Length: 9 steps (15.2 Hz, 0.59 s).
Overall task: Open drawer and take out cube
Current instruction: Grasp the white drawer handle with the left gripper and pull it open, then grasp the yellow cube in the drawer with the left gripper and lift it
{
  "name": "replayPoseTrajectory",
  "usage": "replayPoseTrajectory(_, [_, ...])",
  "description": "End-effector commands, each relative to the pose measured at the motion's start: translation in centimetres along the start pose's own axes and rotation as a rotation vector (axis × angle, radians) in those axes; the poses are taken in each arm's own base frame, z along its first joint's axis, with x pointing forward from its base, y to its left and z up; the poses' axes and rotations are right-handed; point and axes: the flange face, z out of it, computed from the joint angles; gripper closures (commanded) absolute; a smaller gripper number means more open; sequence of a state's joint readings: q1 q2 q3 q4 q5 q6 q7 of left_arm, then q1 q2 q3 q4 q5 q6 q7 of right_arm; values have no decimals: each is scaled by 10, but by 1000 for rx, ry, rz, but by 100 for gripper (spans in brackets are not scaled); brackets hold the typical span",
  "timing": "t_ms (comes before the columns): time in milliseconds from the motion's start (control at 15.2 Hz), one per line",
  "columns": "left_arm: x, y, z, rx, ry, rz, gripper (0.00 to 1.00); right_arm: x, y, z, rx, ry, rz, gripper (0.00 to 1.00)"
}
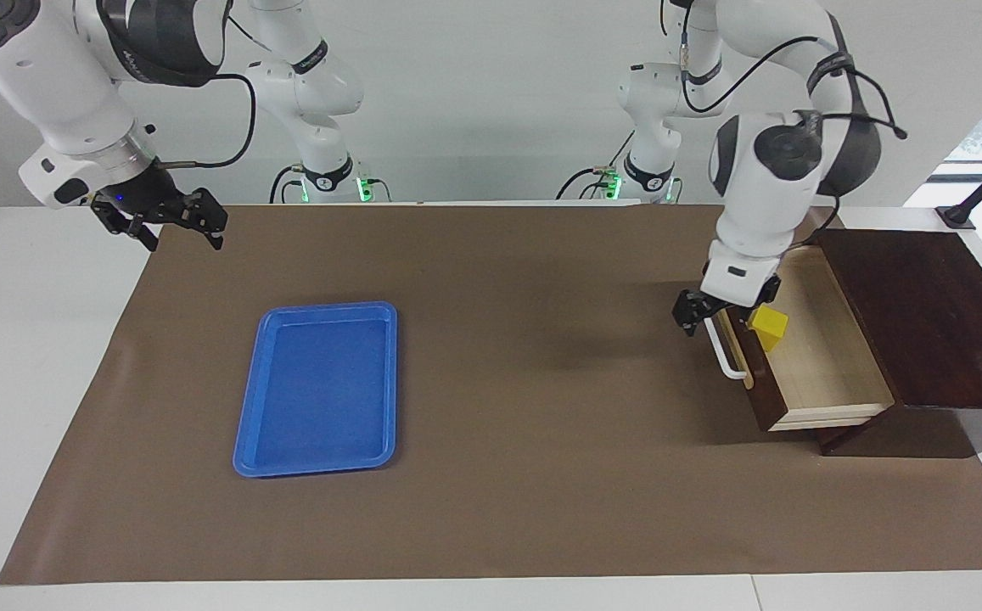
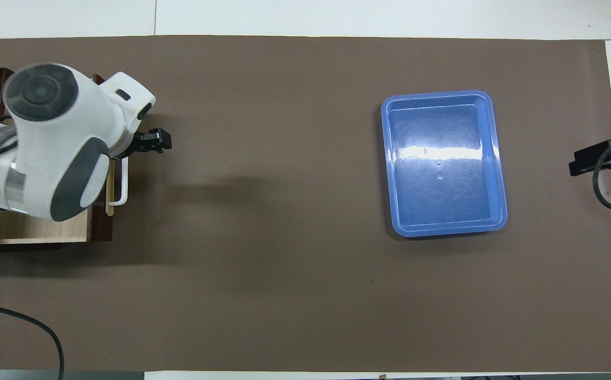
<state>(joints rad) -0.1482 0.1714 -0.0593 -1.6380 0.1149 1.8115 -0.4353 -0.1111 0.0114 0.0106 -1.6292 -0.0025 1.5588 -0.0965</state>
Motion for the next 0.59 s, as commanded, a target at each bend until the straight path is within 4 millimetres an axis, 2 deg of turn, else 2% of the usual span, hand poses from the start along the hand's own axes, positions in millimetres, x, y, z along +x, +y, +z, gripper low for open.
replayPoseTrajectory(0, [25, -70, -6, -26, -47, -177, 0, -5, 2, -3, -15, -9, 13, 0])
replayPoseTrajectory(198, [29, -121, 16, -34, -19, -465, 0, -5, 2, -3, -15, -9, 13, 0])
replayPoseTrajectory(395, [9, -123, 51, -69, 36, -720, 0, -5, 2, -2, -15, -12, 12, 0])
replayPoseTrajectory(527, [6, -118, 69, -95, 54, -882, 0, -5, 2, -1, -15, -12, 12, 0])
